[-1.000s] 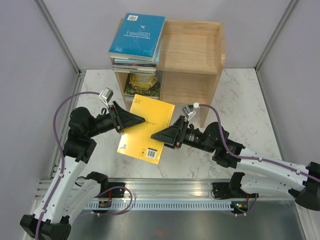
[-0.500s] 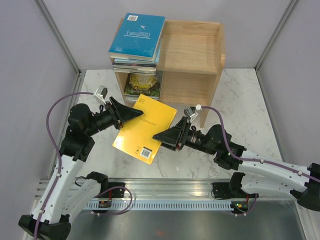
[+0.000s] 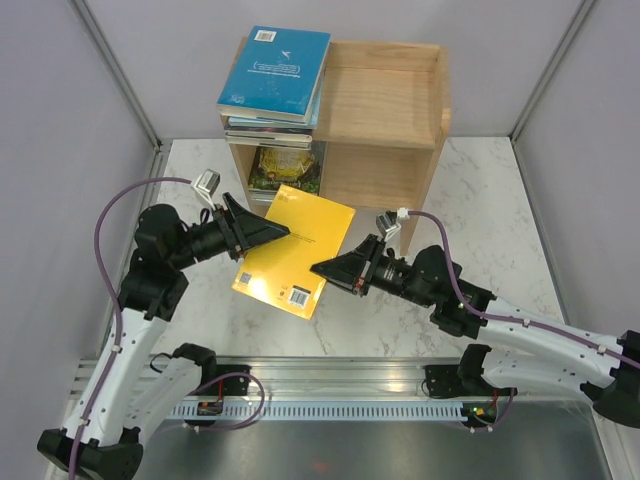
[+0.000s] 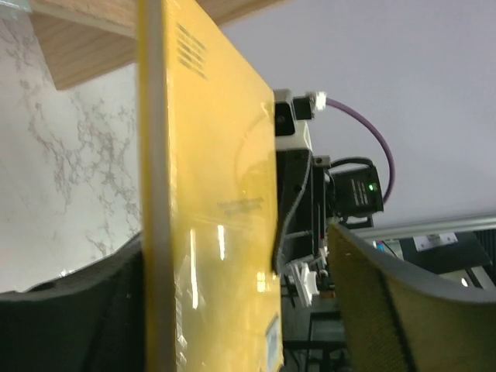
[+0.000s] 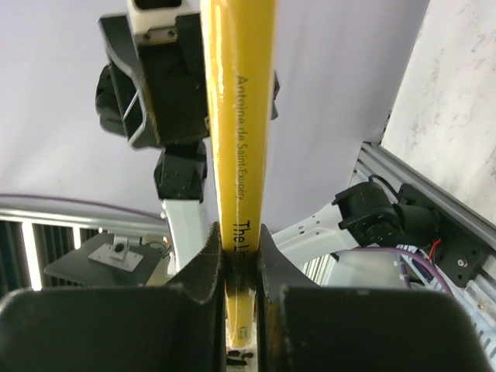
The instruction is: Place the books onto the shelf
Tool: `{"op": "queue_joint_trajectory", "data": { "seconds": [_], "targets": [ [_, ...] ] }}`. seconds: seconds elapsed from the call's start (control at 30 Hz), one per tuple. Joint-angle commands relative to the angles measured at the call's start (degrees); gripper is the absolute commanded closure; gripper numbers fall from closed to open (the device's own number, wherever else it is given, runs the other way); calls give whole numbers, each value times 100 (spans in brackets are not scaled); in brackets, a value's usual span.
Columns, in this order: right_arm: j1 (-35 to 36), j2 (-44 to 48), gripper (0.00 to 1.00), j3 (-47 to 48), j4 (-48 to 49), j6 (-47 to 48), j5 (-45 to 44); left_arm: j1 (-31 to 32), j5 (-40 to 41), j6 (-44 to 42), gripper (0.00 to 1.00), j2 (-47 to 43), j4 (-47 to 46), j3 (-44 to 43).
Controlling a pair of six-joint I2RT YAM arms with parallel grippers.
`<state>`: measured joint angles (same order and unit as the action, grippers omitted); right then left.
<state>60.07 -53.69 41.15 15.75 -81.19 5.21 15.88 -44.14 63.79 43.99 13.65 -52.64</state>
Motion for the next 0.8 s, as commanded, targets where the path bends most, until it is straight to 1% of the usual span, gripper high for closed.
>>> {"op": "queue_joint_trajectory", "data": {
  "seconds": [0.0, 0.03, 0.07, 0.1, 0.17, 0.27, 0.3, 0.37, 0.4, 0.47, 0.5, 0.53, 0.6, 0.7, 0.73, 0.77],
  "targets": [
    [-171, 105, 100, 227, 157, -82, -267, 12, -481, -736, 15, -154, 259, -404],
    [-198, 122, 100, 236, 157, -81, -249, 20, -455, -910, 11, -145, 374, -448],
    [-207, 148, 100, 253, 157, -73, -231, 29, -446, -999, 5, -127, 471, -483],
    [-215, 166, 100, 245, 139, -73, -214, 21, -412, -1078, 0, -119, 576, -545],
    [-259, 245, 100, 254, 104, -64, -179, 12, -394, -1272, 0, -75, 823, -598],
    [-268, 306, 100, 227, 104, -90, -117, 12, -455, -1308, 13, -22, 824, -580],
    [-268, 307, 100, 227, 113, -82, -82, 12, -473, -1316, 21, 13, 824, -598],
    [-268, 280, 100, 227, 174, -81, 49, 12, -473, -1334, 33, 57, 824, -624],
    [-259, 280, 100, 219, 200, -81, 94, 12, -516, -1334, 48, 75, 824, -642],
    [-259, 254, 100, 236, 201, -73, 146, 20, -560, -1308, 67, 163, 806, -659],
    [-259, 245, 100, 236, 201, -73, 155, 12, -630, -1299, 91, 189, 806, -668],
    [-259, 236, 100, 227, 209, -64, 155, 12, -666, -1281, 97, 224, 789, -677],
    [-268, 210, 100, 245, 209, -64, 155, 20, -815, -1246, 98, 207, 674, -660],
    [-268, 140, 100, 262, 183, -81, 164, 12, -763, -1193, 98, 119, 648, -651],
    [-268, 122, 98, 262, 166, -81, 173, 12, -737, -1150, 98, 101, 648, -642],
    [-268, 105, 74, 262, 148, -99, 164, 20, -675, -1115, 98, 32, 648, -625]
  ]
}}
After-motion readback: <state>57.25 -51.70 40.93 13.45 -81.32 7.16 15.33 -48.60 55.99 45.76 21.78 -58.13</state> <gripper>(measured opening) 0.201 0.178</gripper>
